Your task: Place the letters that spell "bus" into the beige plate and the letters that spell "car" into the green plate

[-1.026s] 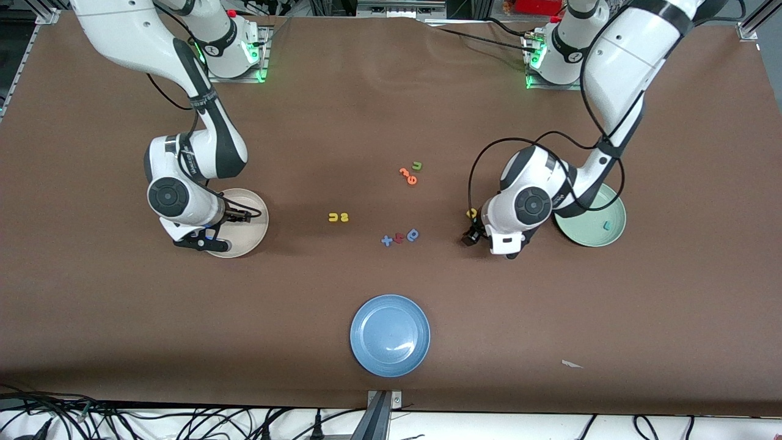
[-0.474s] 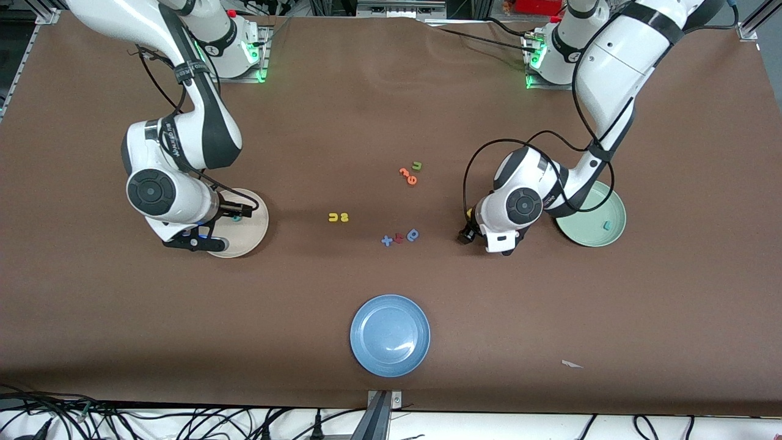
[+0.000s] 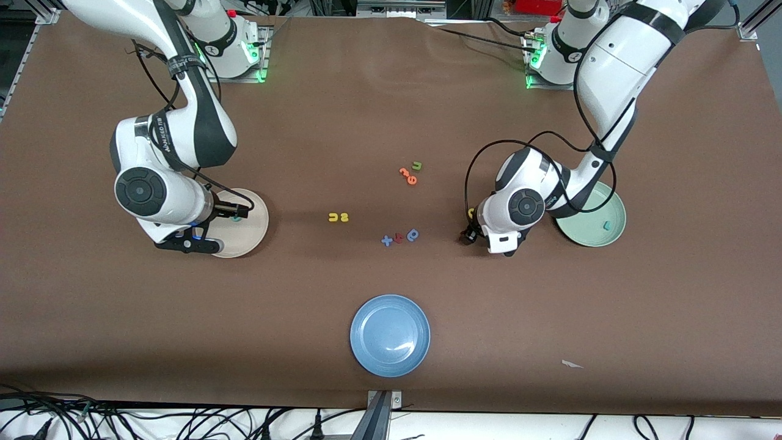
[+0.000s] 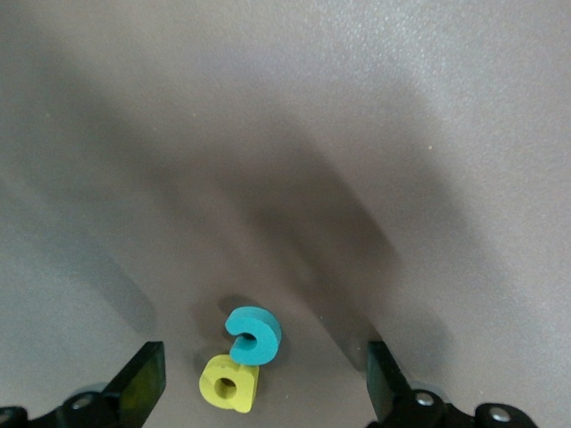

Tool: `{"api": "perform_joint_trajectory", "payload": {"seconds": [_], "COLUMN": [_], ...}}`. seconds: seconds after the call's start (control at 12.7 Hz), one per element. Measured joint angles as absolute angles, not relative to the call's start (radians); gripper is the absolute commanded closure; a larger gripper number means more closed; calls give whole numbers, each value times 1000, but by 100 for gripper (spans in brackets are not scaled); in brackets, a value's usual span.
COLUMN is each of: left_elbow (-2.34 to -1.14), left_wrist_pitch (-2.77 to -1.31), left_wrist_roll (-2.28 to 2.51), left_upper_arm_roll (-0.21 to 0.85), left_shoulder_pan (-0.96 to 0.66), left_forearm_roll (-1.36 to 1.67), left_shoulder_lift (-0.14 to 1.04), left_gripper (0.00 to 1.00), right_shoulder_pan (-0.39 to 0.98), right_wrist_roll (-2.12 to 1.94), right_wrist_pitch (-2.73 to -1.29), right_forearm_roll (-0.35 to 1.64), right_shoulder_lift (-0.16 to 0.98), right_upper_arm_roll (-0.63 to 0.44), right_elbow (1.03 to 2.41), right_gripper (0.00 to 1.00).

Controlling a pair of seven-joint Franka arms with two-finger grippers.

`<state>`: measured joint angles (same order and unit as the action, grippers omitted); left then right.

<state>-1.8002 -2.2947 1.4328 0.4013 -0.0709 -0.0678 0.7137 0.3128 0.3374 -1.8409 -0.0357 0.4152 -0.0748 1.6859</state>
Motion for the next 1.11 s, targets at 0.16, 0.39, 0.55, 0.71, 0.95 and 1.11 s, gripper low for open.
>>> {"api": "perform_joint_trajectory", "payload": {"seconds": [0.16,0.39,0.55,0.71,0.95,1.11], "left_elbow": [-1802,-1810,-1825,-1841,-1857,-1889], "left_wrist_pitch": [-2293,-2293,-2293,-2293,-2301,-2354], "left_wrist_roll": [1425,1410,1401,1397,1397,1396], "left_upper_arm_roll": [401,404,404,405,407,409], "left_shoulder_pan": [-64,-57,-56,-57,-63,-68], "left_forearm_roll": [-68,-68,-68,-68,-69,-71], "left_shoulder_lift": [714,712,703,698,698,692], "left_gripper": [1,1,1,2,6,6], "right_shoulder_pan": [313,326,357,413,508,535], "right_wrist_roll": [337,349,423,558,812,969], "right_wrist_pitch": [-1838,-1801,-1795,-1829,-1933,-1987], "right_forearm_roll": [-36,5,60,71,72,72], "right_shoulder_lift": [415,416,422,454,514,535], "right_upper_arm_roll": [-75,-69,-64,-60,-58,-58], "right_elbow": [1672,1634,1624,1624,1624,1623], "right_gripper": [1,1,1,1,1,1]}}
